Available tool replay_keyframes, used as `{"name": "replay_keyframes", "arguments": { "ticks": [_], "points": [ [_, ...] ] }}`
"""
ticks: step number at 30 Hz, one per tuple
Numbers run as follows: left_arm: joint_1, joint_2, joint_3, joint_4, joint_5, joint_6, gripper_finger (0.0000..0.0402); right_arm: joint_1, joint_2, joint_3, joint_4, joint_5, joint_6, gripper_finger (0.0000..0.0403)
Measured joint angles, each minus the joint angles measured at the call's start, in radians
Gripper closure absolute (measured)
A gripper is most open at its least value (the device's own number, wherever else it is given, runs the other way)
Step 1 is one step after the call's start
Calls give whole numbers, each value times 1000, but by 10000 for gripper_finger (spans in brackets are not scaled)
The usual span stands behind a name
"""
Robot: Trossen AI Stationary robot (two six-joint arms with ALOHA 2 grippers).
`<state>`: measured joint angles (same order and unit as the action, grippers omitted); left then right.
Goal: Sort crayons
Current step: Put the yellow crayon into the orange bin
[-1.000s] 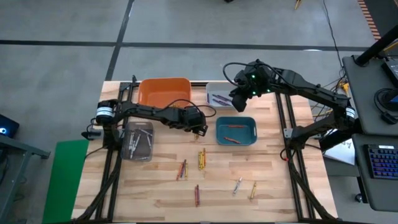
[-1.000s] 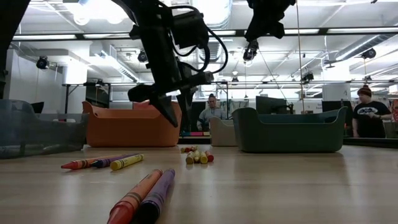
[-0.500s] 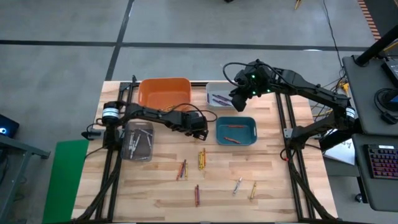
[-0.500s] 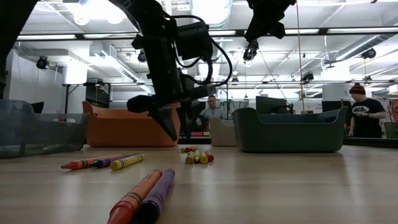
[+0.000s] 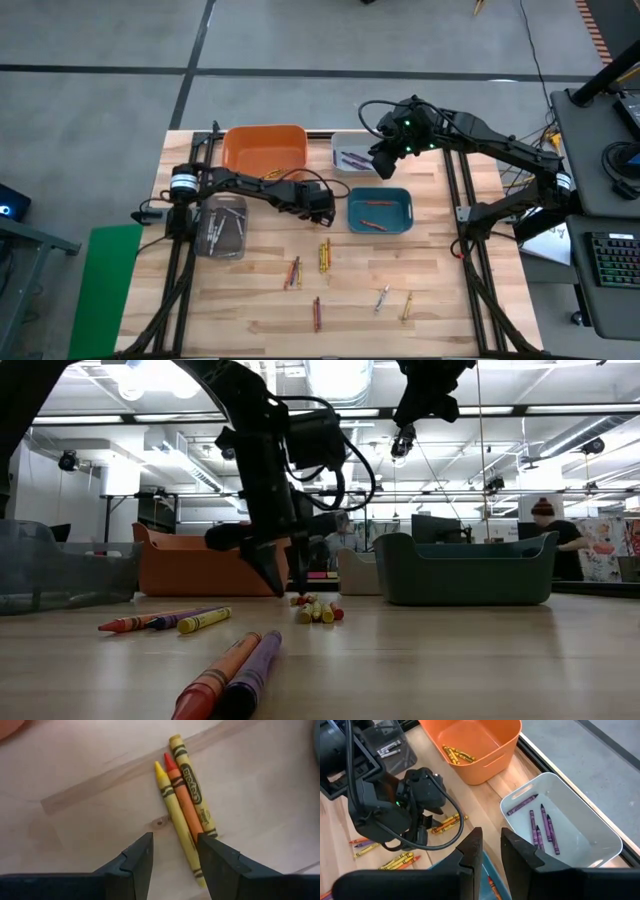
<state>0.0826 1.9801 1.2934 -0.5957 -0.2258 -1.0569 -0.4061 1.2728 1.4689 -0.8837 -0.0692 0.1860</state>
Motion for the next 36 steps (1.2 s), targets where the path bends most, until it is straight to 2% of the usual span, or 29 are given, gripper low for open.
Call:
{"name": "replay_keyframes", "arguments": {
  "ticks": [13,17,25,29,32,36],
  "points": [
    [-1,3,-2,-67,0,-2,270,0,0,0,0,0,-1,344],
    [-1,3,-17,-64,-4,-2,297,0,0,0,1,0,-1,344],
    [-1,-4,-66,-53,2,-59,391,0,0,0,3,0,-2,344],
    [-4,-21,-55,-74,13,-38,394,0,0,0,3,0,-2,344],
    [-8,-53,-29,-176,47,-7,399,0,0,0,3,0,-2,344],
    [-10,-141,43,-284,44,42,399,0,0,0,3,-1,-3,344]
  ]
}}
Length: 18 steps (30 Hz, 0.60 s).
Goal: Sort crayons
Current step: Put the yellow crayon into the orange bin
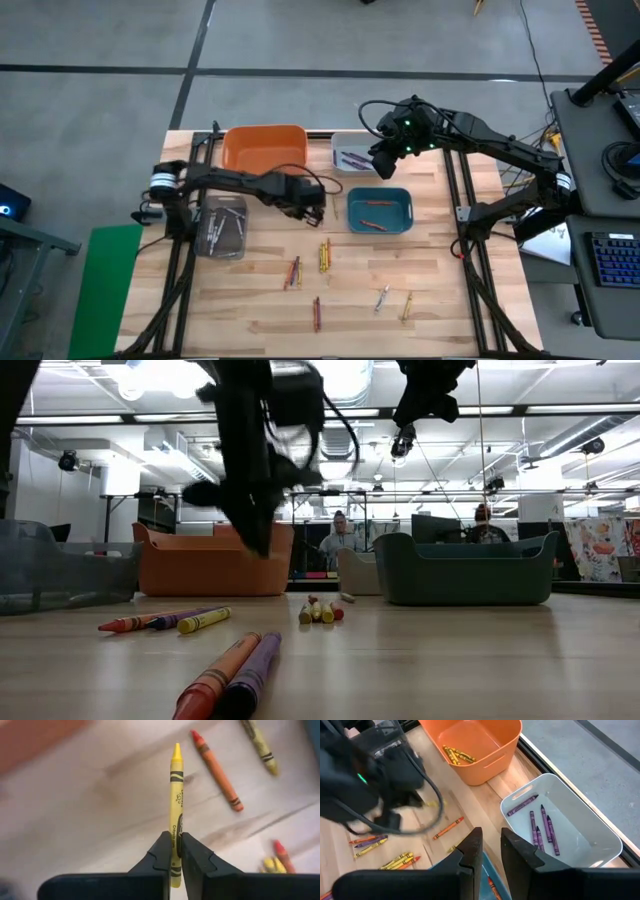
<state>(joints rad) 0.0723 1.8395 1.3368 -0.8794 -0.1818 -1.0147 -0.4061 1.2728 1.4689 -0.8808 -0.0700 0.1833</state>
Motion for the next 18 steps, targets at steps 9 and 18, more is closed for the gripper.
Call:
{"name": "replay_keyframes", "arguments": {
  "ticks": [9,18],
  "points": [
    [55,-188,160,-316,-70,149,401,0,0,0,0,0,-11,344],
    [380,-264,66,-330,-123,400,401,0,0,0,1,1,-3,344]
  ]
}}
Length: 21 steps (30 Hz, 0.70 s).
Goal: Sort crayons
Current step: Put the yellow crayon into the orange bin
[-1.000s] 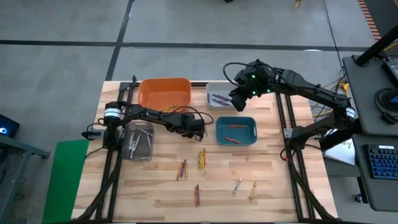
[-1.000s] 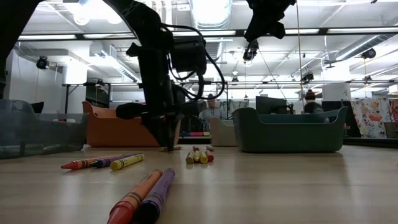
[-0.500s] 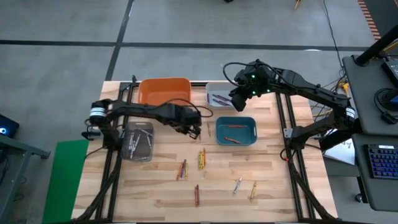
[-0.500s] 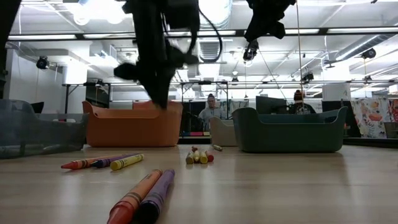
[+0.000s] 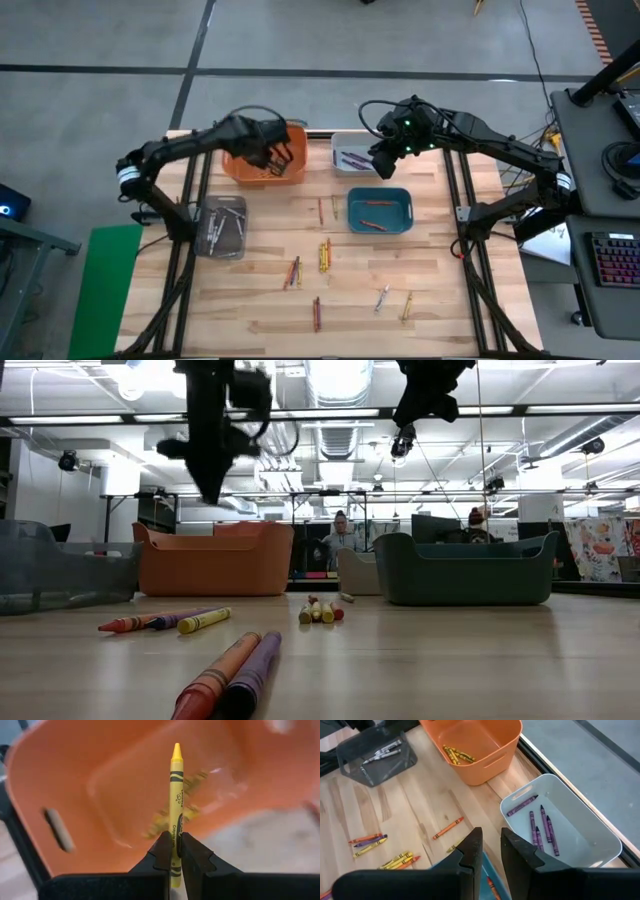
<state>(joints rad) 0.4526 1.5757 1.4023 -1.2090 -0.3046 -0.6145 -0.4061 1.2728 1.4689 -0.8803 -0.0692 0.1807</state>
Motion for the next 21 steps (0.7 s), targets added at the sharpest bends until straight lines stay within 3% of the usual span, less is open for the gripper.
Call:
{"name": "replay_keyframes", "arguments": {
  "ticks": [8,13,21],
  "points": [
    [258,64,-108,155,69,206,401,0,0,0,4,48,66,344],
    [284,95,-110,163,27,272,398,0,0,0,4,48,131,344],
    [287,125,-107,211,-27,333,354,2,0,0,4,43,265,344]
  ]
}}
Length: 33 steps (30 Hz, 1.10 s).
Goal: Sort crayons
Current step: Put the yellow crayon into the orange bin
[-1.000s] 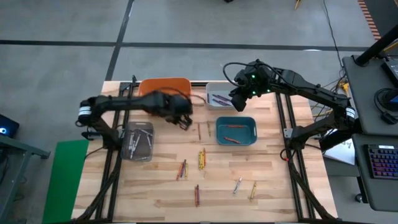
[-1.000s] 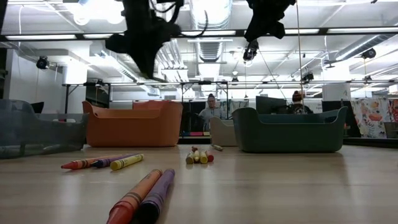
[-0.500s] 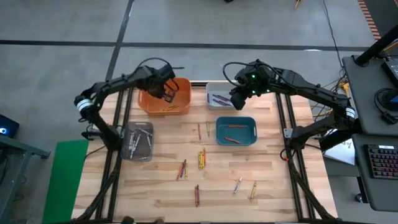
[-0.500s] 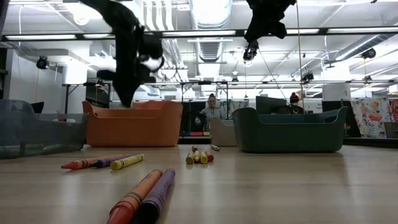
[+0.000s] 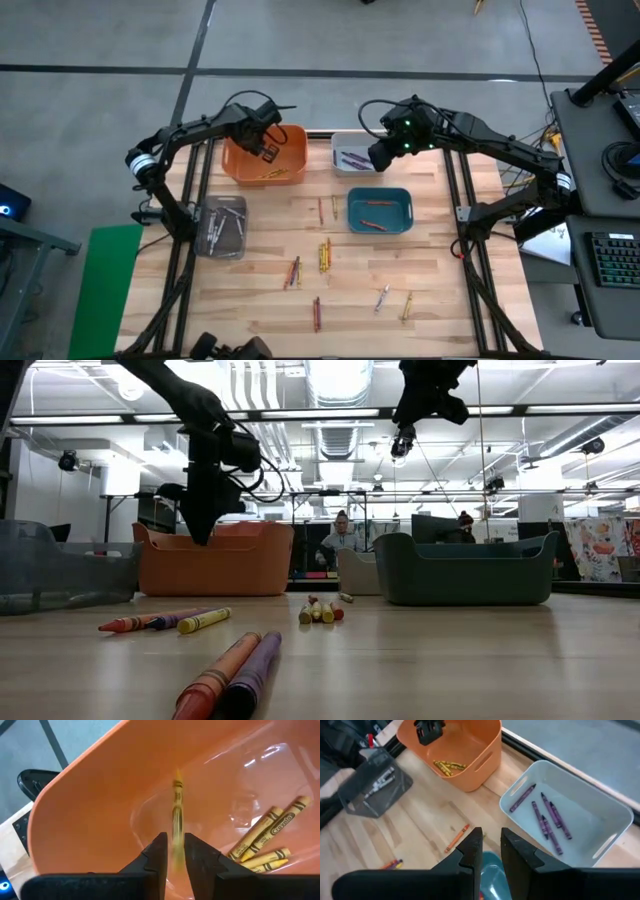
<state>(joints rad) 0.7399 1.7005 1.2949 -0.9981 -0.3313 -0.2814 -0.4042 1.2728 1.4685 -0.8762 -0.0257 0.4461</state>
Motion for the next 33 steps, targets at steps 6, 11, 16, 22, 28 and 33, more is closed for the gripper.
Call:
{"name": "replay_keyframes", "arguments": {
  "ticks": [6,11,16,22,28,33],
  "points": [
    [0,6,0,12,0,8,327,16,0,0,0,-9,88,344],
    [-12,-22,0,12,0,-1,322,33,0,0,-2,-131,211,344],
    [-49,-83,0,42,0,-19,324,82,0,0,-28,-315,347,344],
    [-113,-182,0,144,1,-38,325,256,-1,0,-155,-375,407,344],
    [-156,-281,0,240,1,-76,325,493,-1,-13,-354,-343,659,344],
    [-180,-360,0,276,1,-77,325,710,-2,-60,-345,-277,964,344]
  ]
}}
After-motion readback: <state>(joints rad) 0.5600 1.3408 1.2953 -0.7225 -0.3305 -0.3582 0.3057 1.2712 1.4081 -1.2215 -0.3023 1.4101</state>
